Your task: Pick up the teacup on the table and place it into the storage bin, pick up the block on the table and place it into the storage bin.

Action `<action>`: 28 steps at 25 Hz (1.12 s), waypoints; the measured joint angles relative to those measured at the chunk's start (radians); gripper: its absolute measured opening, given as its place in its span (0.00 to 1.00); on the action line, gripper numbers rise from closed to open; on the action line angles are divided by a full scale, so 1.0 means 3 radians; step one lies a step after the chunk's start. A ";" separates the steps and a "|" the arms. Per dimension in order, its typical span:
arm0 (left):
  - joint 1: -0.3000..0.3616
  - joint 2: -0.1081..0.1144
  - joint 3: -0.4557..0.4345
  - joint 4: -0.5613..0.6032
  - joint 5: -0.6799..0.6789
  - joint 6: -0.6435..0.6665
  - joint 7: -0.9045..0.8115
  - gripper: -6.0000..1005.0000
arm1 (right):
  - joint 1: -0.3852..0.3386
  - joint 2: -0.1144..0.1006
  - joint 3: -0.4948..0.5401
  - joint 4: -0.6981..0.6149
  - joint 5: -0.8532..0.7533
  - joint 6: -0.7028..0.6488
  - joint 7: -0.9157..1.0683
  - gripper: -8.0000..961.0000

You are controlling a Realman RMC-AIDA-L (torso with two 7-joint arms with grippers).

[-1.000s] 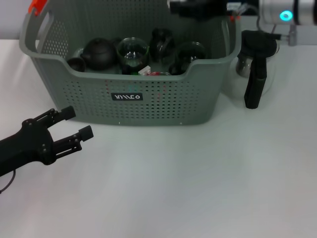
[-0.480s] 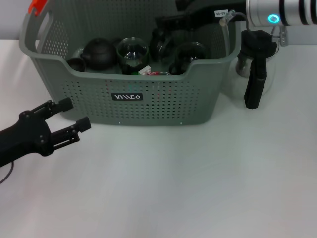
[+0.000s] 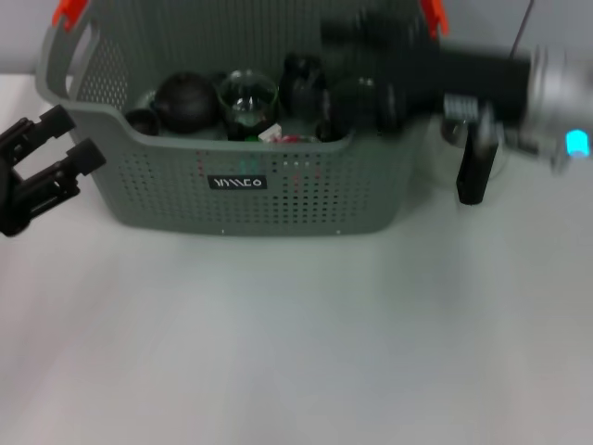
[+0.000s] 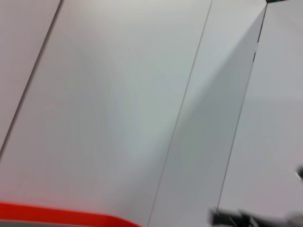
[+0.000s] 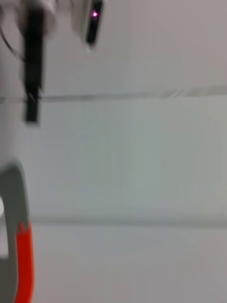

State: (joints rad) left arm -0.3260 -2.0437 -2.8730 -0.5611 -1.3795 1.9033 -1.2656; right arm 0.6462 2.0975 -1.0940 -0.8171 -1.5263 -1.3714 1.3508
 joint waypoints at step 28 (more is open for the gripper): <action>-0.0223 -0.0114 0.1195 -0.0096 0.1067 -0.0455 0.0779 0.81 | -0.0528 0.0000 0.0141 0.1211 -0.0394 -0.0499 -0.1054 0.98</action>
State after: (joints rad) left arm -0.3928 -2.0779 -2.5145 -0.5900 -1.0593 1.7669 -1.0318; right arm 0.4877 2.0977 -1.0518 -0.4538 -1.6444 -1.5212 1.0346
